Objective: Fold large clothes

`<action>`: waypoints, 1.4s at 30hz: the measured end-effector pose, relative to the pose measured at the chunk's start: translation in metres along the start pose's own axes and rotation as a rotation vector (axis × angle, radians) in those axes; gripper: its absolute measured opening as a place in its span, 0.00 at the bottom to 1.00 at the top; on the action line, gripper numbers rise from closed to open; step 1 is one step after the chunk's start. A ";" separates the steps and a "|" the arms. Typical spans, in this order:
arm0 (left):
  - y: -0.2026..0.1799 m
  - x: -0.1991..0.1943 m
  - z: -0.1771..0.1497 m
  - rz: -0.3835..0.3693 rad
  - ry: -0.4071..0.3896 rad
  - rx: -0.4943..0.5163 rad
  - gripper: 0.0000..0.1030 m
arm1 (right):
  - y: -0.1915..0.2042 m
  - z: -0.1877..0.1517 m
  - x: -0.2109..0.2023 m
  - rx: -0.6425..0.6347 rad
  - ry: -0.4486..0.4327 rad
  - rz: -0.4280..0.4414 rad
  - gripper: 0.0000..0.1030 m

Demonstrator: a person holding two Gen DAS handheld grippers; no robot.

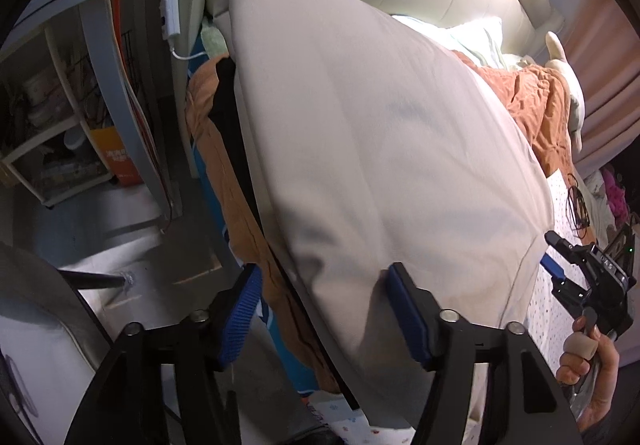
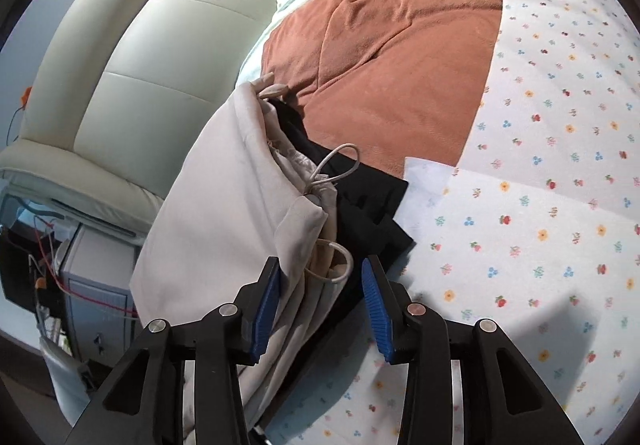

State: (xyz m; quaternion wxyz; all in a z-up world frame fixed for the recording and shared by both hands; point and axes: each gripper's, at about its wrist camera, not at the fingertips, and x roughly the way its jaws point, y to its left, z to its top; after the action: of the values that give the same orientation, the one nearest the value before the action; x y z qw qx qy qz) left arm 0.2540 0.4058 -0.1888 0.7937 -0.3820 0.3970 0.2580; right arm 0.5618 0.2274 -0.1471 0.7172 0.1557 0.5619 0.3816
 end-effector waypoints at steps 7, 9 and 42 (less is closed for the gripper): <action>-0.002 -0.010 -0.024 -0.026 -0.004 -0.019 0.71 | 0.001 -0.010 -0.038 -0.026 -0.006 -0.023 0.40; -0.007 -0.016 -0.027 -0.029 -0.007 -0.010 0.71 | 0.005 -0.012 -0.053 -0.043 -0.014 -0.028 0.50; -0.108 -0.200 -0.142 -0.117 -0.345 0.300 0.98 | 0.046 -0.143 -0.311 -0.383 -0.211 -0.132 0.99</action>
State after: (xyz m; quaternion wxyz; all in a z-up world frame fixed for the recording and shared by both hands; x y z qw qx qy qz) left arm 0.1585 0.2071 -0.0357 0.9113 -0.2324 0.2664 0.2109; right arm 0.3883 0.0038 0.0508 0.8120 0.0186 0.4098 0.4152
